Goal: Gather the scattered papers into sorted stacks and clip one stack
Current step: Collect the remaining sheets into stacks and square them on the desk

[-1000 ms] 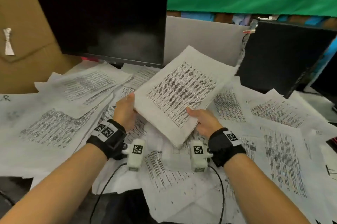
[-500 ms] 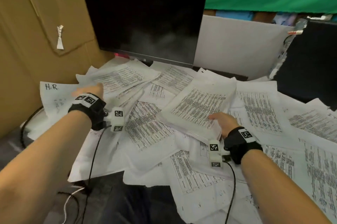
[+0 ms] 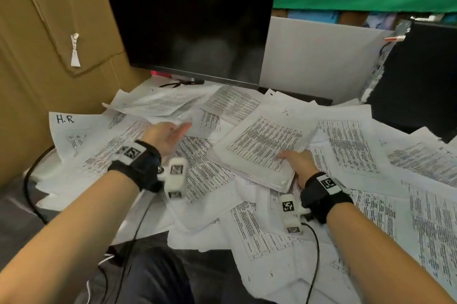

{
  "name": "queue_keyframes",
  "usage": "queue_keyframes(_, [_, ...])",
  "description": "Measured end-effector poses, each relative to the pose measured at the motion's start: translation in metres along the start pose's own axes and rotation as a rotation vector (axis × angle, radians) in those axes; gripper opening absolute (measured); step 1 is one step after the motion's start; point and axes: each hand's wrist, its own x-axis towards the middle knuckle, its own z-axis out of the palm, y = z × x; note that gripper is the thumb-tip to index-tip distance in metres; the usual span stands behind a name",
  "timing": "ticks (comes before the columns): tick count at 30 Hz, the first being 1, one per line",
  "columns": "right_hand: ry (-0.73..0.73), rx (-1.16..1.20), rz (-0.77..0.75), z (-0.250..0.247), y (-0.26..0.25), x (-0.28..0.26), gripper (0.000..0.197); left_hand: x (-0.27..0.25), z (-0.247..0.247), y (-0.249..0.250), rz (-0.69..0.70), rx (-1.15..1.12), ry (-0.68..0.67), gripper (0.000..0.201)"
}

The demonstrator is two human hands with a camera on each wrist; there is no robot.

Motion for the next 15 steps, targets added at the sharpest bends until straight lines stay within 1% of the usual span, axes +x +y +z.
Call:
queue_keyframes(1, [0.011, 0.009, -0.008, -0.002, 0.000, -0.001, 0.079, -0.020, 0.015, 0.004, -0.005, -0.003, -0.030, 0.042])
queue_keyframes(2, [0.059, -0.045, -0.060, -0.003, -0.002, 0.001, 0.089, -0.027, 0.026, -0.001, 0.006, -0.096, -0.041, 0.028])
queue_keyframes(3, [0.134, -0.167, -0.153, -0.004, -0.008, -0.003, 0.096, -0.048, 0.040, 0.000, -0.030, -0.311, -0.083, 0.012])
queue_keyframes(4, [0.227, -0.303, -0.260, -0.003, -0.015, -0.006, 0.095, -0.063, 0.048, -0.001, -0.001, -0.448, -0.138, 0.020])
queue_keyframes(5, [0.297, -0.366, -0.354, -0.001, -0.024, -0.015, 0.088, -0.067, 0.054, -0.009, -0.029, -0.618, -0.200, 0.045])
queue_keyframes(6, [0.265, -0.354, -0.395, 0.003, -0.033, -0.023, 0.077, -0.070, 0.063, -0.018, -0.016, -0.697, -0.245, 0.062])
queue_keyframes(7, [0.135, -0.281, -0.361, 0.009, -0.042, -0.031, 0.069, -0.074, 0.073, -0.020, 0.018, -0.691, -0.256, 0.071])
queue_keyframes(9, [-0.268, -0.197, -0.155, 0.022, -0.051, -0.045, 0.063, -0.081, 0.091, -0.024, 0.154, -0.570, -0.322, 0.078])
queue_keyframes(10, [-0.443, -0.166, -0.076, 0.028, -0.051, -0.050, 0.064, -0.085, 0.098, -0.022, 0.193, -0.506, -0.381, 0.075])
queue_keyframes(11, [-0.528, -0.167, -0.052, 0.034, -0.047, -0.050, 0.064, -0.087, 0.101, -0.019, 0.205, -0.424, -0.467, 0.067])
queue_keyframes(12, [-0.531, -0.182, -0.062, 0.041, -0.044, -0.049, 0.057, -0.088, 0.099, -0.013, 0.196, -0.293, -0.549, 0.054])
queue_keyframes(14, [-0.386, -0.251, -0.139, 0.049, -0.039, -0.042, 0.027, -0.085, 0.086, 0.002, 0.168, 0.074, -0.709, 0.032])
queue_keyframes(15, [-0.320, -0.253, -0.159, 0.050, -0.035, -0.035, 0.021, -0.081, 0.075, 0.011, 0.131, 0.229, -0.799, 0.024])
